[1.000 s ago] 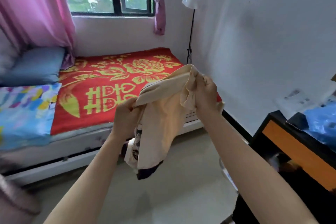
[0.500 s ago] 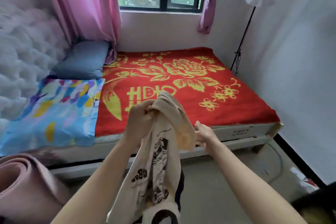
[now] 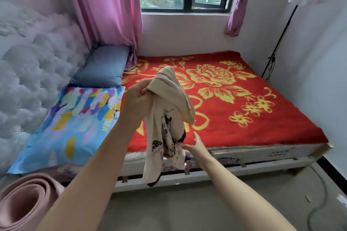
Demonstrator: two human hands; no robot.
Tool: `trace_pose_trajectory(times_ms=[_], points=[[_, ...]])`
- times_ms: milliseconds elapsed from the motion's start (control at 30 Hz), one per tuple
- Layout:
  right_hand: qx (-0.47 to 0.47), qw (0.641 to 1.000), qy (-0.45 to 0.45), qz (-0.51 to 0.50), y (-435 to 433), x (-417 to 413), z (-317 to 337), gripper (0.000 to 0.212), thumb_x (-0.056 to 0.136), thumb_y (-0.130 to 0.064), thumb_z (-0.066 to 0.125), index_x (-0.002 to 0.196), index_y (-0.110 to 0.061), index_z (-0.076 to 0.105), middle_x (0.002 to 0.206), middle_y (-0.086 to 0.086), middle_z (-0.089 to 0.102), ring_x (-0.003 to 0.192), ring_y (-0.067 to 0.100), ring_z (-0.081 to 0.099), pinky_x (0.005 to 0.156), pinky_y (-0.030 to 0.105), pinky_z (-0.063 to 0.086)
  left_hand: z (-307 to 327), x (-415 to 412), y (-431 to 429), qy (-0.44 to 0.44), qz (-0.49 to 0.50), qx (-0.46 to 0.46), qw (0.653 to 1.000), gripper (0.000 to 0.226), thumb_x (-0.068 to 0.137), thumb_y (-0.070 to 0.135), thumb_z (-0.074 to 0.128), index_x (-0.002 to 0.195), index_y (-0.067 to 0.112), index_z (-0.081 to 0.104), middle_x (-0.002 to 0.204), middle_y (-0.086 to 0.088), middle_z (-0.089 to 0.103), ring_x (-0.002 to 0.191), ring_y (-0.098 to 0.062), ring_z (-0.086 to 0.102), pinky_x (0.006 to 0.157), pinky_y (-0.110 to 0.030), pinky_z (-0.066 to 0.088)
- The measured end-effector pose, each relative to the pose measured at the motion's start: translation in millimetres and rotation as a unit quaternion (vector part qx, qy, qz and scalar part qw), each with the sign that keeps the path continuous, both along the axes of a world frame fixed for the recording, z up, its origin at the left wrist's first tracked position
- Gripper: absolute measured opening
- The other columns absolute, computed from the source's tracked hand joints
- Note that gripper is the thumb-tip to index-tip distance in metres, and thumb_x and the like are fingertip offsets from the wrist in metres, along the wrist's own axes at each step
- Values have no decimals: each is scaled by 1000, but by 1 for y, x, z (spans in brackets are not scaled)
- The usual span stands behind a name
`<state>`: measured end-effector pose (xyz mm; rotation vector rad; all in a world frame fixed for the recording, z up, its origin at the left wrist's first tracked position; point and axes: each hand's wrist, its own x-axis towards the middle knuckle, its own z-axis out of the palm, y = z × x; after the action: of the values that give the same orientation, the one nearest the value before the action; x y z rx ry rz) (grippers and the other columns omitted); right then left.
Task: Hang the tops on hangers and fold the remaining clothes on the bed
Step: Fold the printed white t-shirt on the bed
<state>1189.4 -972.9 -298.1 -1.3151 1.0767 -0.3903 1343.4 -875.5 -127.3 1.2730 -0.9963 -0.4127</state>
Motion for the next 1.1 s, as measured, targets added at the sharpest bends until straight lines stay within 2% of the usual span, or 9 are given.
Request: trace_pose_trajectory(times_ms=[100,200,333,500,633,833,933,1000,1100], points=[[-52,996,60,44,-28,9,-17,94,75,-28,76,149,-23,19,151,7,27,138,26,28,111,47,30,-3,21,-21,49,-13,2,999,39,70,10,44,75,35,72,80,11,65,81,-8,58,70,-21,47],[-23,992,80,93,-61,24,-41,59,70,-24,76,124,-22,51,119,3,60,115,22,55,98,43,47,-8,39,-55,78,-19,14,997,39,69,9,44,72,36,73,79,9,65,79,-10,58,69,-23,47],[59,996,23,63,-111,42,-43,18,80,-5,70,94,-13,62,87,-1,65,82,13,62,68,25,49,-15,66,-99,95,3,13,995,30,72,5,46,81,24,68,75,9,65,73,-7,58,61,-18,47],[-8,995,1,95,-204,59,-10,24,76,-2,67,94,-18,68,76,-5,72,73,12,67,59,19,49,-54,148,-139,169,119,17,978,33,72,2,47,78,23,72,71,6,66,69,-12,56,55,-17,46],[-118,978,0,169,-268,85,25,35,78,1,60,105,-20,68,97,1,71,92,19,67,76,31,54,-123,188,-145,228,171,104,953,42,87,-17,33,118,3,53,88,-10,62,72,-20,55,51,-19,48],[-325,890,83,308,-307,146,57,37,85,-2,56,114,-22,67,103,-5,66,98,17,59,83,34,47,-203,185,-146,122,146,420,887,60,73,-27,34,127,-2,47,118,-27,57,79,-22,52,57,-24,39],[-364,852,60,371,-307,173,71,41,82,7,54,110,-19,71,108,-1,69,100,12,61,88,31,49,-187,183,-175,60,111,402,907,80,68,1,62,142,9,32,130,-7,43,111,-17,46,71,-10,42],[-370,836,44,402,-306,185,84,37,82,8,56,102,-18,73,101,-1,71,94,10,64,85,29,51,-165,180,-202,-10,23,391,920,90,74,19,75,146,27,22,133,8,32,125,-7,30,96,-19,33],[-384,828,43,407,-308,198,103,30,83,5,59,101,-14,73,97,2,72,90,14,65,81,31,53,-141,181,-242,-64,-116,372,919,83,75,37,76,138,49,22,144,20,21,131,-1,21,107,-28,26]])
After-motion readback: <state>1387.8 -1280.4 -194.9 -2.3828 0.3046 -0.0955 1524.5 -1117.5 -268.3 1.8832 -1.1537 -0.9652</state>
